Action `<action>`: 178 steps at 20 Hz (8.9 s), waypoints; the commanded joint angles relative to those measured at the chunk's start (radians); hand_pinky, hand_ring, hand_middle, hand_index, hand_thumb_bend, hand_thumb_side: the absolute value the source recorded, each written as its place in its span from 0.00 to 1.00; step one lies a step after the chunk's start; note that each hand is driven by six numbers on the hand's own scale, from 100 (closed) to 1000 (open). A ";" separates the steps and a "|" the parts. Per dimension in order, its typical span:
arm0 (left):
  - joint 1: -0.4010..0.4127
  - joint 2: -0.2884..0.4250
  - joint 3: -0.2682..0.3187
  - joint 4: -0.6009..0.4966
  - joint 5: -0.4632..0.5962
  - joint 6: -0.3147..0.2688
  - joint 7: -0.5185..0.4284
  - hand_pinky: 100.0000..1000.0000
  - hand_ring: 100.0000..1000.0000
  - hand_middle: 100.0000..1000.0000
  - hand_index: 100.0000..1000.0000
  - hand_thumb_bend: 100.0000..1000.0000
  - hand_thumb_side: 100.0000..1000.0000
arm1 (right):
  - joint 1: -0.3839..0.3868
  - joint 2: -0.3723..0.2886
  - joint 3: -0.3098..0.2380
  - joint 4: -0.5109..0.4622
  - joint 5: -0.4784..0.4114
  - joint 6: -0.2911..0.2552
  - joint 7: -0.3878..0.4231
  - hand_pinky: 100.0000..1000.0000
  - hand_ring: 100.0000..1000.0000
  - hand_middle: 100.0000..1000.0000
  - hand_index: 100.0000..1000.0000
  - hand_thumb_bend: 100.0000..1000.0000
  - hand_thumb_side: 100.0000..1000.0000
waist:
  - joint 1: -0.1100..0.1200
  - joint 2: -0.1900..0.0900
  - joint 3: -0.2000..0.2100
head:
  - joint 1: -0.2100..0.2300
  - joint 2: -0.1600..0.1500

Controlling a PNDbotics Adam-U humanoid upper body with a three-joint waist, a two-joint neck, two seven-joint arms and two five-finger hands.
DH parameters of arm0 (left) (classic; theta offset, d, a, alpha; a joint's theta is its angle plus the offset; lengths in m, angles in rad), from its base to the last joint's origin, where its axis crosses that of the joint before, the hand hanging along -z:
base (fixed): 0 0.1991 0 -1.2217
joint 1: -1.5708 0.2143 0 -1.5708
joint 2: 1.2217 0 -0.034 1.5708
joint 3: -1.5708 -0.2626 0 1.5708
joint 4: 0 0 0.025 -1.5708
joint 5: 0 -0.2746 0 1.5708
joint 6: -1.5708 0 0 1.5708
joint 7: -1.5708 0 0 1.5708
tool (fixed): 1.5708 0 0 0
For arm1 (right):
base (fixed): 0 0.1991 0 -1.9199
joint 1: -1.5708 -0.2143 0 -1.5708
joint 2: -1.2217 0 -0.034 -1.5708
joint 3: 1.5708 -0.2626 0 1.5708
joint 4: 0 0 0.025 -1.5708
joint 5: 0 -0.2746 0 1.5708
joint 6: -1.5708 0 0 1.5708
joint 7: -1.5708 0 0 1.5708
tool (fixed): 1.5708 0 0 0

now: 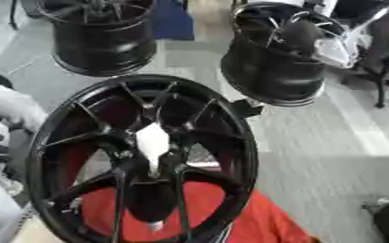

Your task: Pull the pin out of the wheel hub.

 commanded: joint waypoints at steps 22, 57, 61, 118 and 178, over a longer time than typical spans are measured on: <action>-0.029 -0.002 0.023 -0.020 0.009 -0.017 -0.053 0.57 0.57 0.58 0.70 0.00 0.86 | -0.010 0.135 0.142 -0.011 0.171 0.230 0.006 0.86 0.83 0.83 0.96 0.00 0.11 | 0.016 -0.003 0.040 | -0.030 -0.003; -0.099 -0.038 0.021 -0.026 0.013 -0.035 -0.150 0.57 0.57 0.58 0.71 0.00 0.83 | 0.057 0.295 0.254 0.175 0.569 0.495 0.078 0.89 0.89 0.88 0.98 0.00 0.63 | 0.036 0.035 0.159 | -0.171 -0.003; -0.102 -0.040 0.017 -0.025 0.014 -0.036 -0.155 0.57 0.57 0.58 0.71 0.00 0.83 | 0.055 0.310 0.261 0.206 0.581 0.481 0.076 0.89 0.89 0.88 0.98 0.00 0.65 | 0.036 0.039 0.165 | -0.171 -0.003; -0.107 -0.045 0.010 -0.018 0.013 -0.036 -0.176 0.56 0.58 0.58 0.71 0.00 0.84 | 0.070 0.307 0.302 0.172 0.694 0.446 0.254 0.90 0.92 0.92 1.00 0.00 0.61 | 0.036 0.048 0.170 | -0.206 -0.003; -0.105 -0.041 0.009 -0.014 0.025 -0.034 -0.182 0.56 0.59 0.59 0.72 0.00 0.85 | 0.073 0.261 0.232 0.146 0.556 0.475 -0.077 0.79 0.68 0.29 0.41 0.00 0.11 | 0.033 0.044 0.174 | -0.216 -0.003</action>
